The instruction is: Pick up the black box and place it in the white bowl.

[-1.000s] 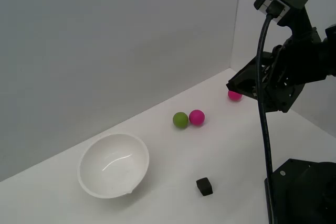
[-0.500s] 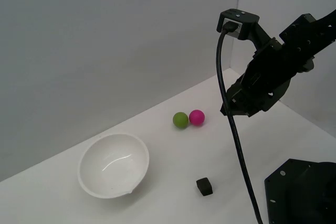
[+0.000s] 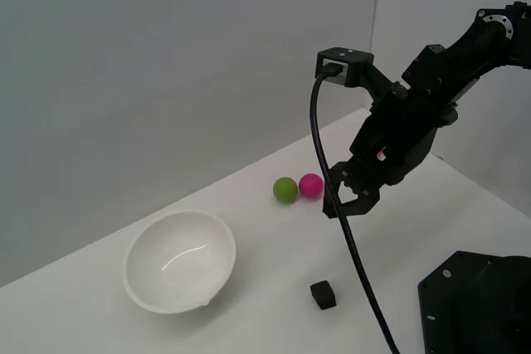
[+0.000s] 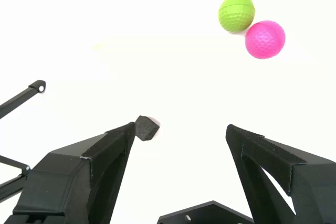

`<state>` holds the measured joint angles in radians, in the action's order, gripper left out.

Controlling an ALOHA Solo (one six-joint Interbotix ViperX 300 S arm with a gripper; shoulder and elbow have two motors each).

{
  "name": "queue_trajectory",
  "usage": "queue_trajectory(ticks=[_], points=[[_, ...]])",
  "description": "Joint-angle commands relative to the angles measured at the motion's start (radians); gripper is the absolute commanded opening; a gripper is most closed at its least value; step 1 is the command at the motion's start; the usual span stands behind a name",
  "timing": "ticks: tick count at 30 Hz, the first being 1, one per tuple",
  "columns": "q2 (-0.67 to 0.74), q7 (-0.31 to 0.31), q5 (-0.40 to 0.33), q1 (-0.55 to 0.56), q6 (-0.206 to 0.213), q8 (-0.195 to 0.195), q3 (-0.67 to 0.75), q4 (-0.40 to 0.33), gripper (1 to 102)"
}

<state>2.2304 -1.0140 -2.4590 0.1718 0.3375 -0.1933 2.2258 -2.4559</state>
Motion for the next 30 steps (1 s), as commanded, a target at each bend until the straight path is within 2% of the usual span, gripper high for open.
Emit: queue_trajectory(ticks=[1,9,16,24,30], points=[[-0.009,-0.015,0.018,0.041,0.020,-0.011,-0.006,0.015,100],[-0.061,-0.015,-0.012,0.106,0.080,-0.011,-0.060,-0.015,100],[-0.077,-0.005,-0.034,0.120,0.084,-0.012,-0.075,-0.035,100],[-0.091,0.133,-0.071,0.193,0.084,-0.011,-0.089,-0.074,100],[-0.133,0.161,-0.078,0.262,0.086,0.003,-0.130,-0.083,100]])
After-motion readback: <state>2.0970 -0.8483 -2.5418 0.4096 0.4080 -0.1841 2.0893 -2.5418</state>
